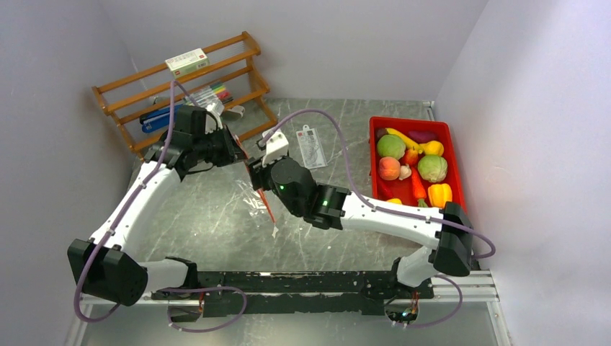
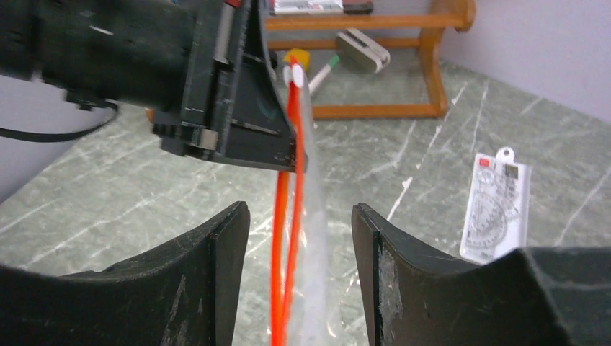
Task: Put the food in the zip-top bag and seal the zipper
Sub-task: Open the zipper of the food storage bag.
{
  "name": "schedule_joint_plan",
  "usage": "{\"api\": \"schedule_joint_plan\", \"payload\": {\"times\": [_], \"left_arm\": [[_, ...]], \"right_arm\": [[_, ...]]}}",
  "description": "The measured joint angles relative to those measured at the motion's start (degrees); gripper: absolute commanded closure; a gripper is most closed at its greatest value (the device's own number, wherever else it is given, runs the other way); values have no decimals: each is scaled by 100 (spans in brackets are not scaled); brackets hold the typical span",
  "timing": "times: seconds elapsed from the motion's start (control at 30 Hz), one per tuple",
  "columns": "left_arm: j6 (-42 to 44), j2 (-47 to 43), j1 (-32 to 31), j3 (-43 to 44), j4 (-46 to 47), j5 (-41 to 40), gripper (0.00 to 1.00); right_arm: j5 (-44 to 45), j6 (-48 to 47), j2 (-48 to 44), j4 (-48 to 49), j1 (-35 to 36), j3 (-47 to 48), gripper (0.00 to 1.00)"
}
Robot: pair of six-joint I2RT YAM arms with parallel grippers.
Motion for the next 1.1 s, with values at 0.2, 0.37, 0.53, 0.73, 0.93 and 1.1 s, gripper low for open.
{"api": "schedule_joint_plan", "payload": {"times": [0.2,0.37,0.53,0.73,0.93,1.1], "left_arm": [[125,0,0,76,-197,55,93],[125,-4,0,76,-260,57,93],[122,-44,0,76,-262,57,93],[120,-81,0,74,-262,59,93],[245,-90,0,74,-365,101,93],[562,-31,0,92,-726,-9,93]], "right_arm": [[-9,284,197,-402,-138,9,49],[-260,514,232,-457,-164,-35,47],[-511,748,273,-278,-164,-166,48],[-380,909,608,-258,-166,-170,54],[173,841,876,-483,-177,-98,69],[463,763,833,-446,-190,-160,69]]}}
